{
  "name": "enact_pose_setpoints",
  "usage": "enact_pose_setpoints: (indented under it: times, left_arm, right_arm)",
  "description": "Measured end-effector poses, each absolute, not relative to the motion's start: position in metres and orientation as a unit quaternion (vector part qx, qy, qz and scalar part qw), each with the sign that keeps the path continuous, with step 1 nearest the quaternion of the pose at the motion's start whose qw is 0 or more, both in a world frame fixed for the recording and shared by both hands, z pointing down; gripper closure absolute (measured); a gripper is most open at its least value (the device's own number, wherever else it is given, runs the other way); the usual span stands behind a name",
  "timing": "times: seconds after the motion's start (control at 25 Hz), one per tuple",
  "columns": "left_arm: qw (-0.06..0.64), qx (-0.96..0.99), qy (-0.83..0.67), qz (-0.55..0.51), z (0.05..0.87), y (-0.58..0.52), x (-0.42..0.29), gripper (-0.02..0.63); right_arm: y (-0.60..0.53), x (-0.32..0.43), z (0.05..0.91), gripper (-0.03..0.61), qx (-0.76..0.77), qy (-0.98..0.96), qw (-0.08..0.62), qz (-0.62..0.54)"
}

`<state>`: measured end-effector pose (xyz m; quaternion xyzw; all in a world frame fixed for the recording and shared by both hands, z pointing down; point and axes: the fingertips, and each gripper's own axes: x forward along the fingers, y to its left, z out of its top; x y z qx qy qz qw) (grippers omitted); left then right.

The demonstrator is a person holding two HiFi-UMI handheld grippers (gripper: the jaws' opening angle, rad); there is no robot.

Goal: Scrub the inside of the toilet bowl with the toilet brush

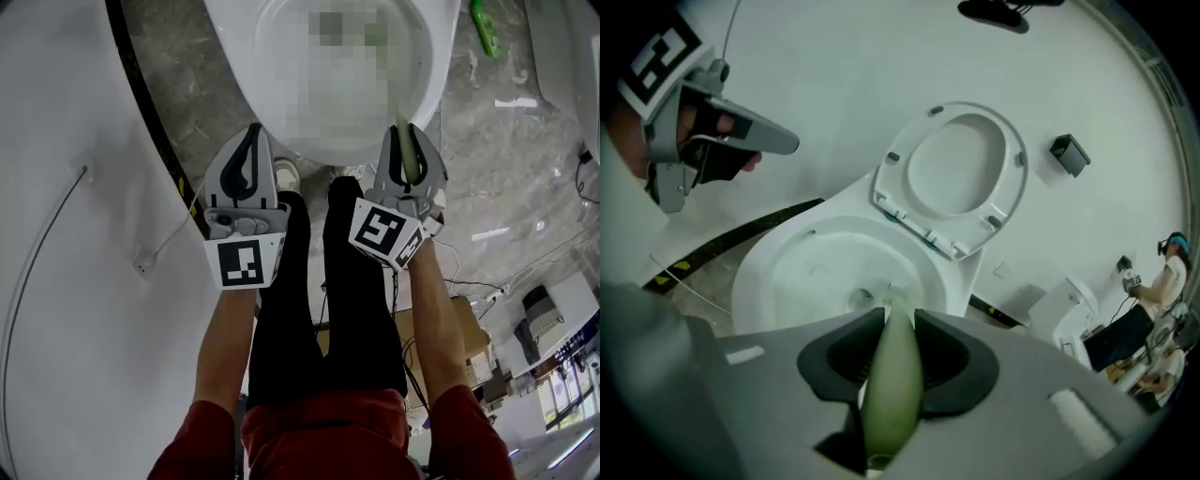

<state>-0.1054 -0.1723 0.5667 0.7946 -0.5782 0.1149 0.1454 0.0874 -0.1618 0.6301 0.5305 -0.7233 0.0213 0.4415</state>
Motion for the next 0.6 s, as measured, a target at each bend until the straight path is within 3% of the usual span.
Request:
enact_pose_setpoints:
  times: [0.28,0.6]
  left_arm:
    - [0.144,0.792,-0.581,0.118,0.565,-0.166,-0.113,0.607]
    - [0.148,0.790,-0.582,0.122,0.569,-0.159,-0.114,0.607]
  right_arm:
    - [-0.186,0.053,0.691,0.467,0.537,-0.723,0.359,0.245]
    - [-0.197,0.021,0.616,0.465,0.516,-0.761,0.189,0.346]
